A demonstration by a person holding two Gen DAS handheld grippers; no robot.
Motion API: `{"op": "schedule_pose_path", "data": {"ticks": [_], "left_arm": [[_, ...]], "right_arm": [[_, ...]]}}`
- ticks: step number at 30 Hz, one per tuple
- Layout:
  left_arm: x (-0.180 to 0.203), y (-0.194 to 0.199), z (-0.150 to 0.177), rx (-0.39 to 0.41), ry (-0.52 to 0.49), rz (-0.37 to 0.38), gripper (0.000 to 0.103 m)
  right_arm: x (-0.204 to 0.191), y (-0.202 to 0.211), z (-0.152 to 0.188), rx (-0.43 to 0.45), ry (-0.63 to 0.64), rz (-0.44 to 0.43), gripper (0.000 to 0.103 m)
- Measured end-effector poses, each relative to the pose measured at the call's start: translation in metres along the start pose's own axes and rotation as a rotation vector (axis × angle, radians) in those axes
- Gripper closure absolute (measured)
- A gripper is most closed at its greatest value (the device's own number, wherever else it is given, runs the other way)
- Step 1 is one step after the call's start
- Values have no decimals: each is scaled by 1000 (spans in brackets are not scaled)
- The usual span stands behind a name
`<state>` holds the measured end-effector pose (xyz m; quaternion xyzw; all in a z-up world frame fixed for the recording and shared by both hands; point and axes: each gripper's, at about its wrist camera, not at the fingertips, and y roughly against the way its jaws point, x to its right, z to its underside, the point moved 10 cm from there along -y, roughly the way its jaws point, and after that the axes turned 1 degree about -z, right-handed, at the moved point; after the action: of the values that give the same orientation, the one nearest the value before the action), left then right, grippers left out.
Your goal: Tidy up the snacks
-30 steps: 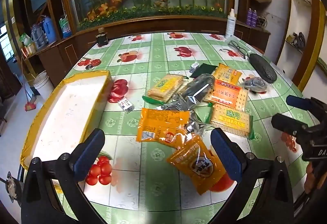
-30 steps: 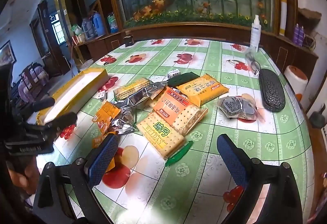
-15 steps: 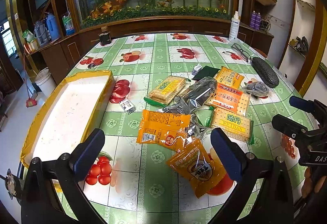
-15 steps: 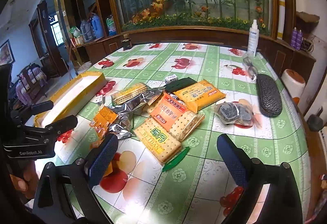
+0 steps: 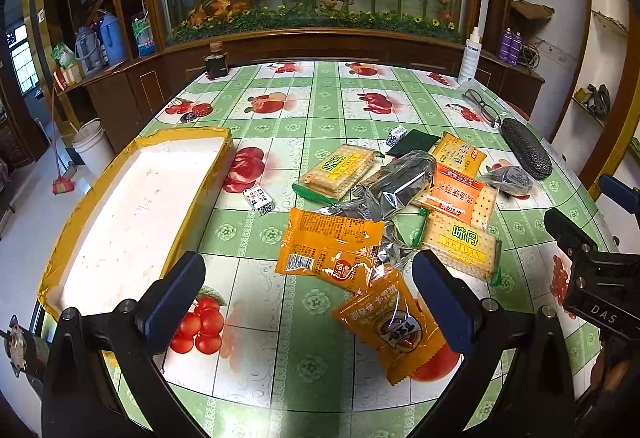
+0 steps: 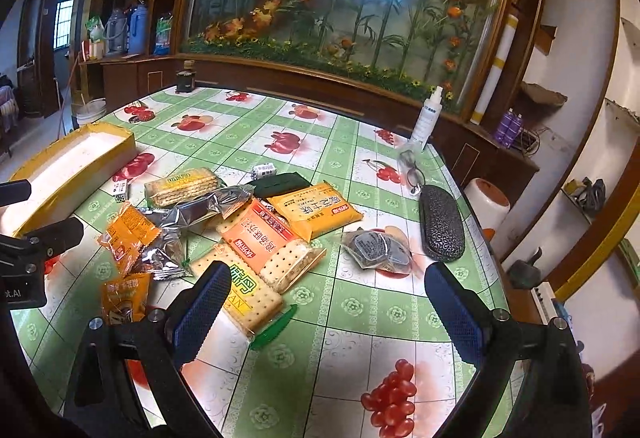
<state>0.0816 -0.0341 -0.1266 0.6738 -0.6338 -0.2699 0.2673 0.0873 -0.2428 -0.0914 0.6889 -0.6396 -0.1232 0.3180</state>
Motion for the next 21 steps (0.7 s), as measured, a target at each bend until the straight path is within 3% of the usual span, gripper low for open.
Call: {"op": "schedule_pose_path", "data": {"ticks": [14,21], "left_arm": [[2,-1,4,-22,9,12,0],[2,-1,5,-29,22,28,0]], "right_arm": [[4,5,0,15,-34,13,4],[11,8,-2,32,-141,-42,4]]}}
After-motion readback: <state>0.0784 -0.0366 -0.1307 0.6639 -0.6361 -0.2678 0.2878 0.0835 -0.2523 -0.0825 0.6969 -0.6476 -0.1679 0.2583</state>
